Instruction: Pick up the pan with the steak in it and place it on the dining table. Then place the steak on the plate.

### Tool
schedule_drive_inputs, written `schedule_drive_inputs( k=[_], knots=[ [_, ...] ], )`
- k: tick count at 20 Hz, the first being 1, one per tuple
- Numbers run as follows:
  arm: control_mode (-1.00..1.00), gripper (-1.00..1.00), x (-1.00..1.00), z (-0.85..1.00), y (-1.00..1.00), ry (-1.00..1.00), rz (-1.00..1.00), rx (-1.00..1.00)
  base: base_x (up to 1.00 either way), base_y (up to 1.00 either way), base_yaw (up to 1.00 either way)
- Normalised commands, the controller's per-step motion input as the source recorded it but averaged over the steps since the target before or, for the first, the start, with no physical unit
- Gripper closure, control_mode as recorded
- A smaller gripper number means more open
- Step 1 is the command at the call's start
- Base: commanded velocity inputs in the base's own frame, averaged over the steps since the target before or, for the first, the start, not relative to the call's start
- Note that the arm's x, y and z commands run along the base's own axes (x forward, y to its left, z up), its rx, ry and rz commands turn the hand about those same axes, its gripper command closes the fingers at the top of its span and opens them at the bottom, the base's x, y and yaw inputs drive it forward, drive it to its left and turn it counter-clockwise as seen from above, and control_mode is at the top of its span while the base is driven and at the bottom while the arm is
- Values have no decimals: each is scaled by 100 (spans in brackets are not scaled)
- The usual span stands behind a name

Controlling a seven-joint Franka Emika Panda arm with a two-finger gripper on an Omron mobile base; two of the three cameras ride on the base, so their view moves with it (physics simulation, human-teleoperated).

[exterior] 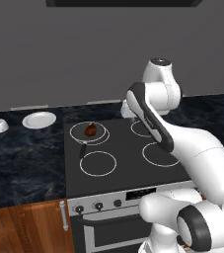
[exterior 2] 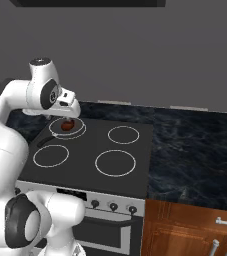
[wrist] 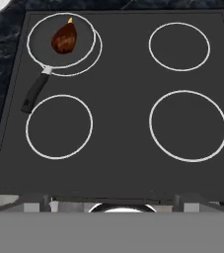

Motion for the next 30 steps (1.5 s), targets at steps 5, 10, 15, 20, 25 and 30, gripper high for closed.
schedule_drive_inputs(
  k=[5, 10, 15, 20, 25, 30],
  knots=[
    [-100, -100, 18, -29, 59, 0, -7, 0, 0, 0, 0],
    [-100, -100, 26, -31, 55, 0, -9, 0, 0, 0, 0],
    [-100, -100, 30, -28, 48, 0, -10, 2, 0, 0, 0],
    [-100, -100, 34, -31, 45, 1, -10, 2, 0, 0, 0],
    [-100, -100, 39, -34, 40, 2, -10, 3, 0, 0, 0],
    [-100, -100, 36, -37, 38, 2, -9, 3, 0, 0, 0]
  ],
)
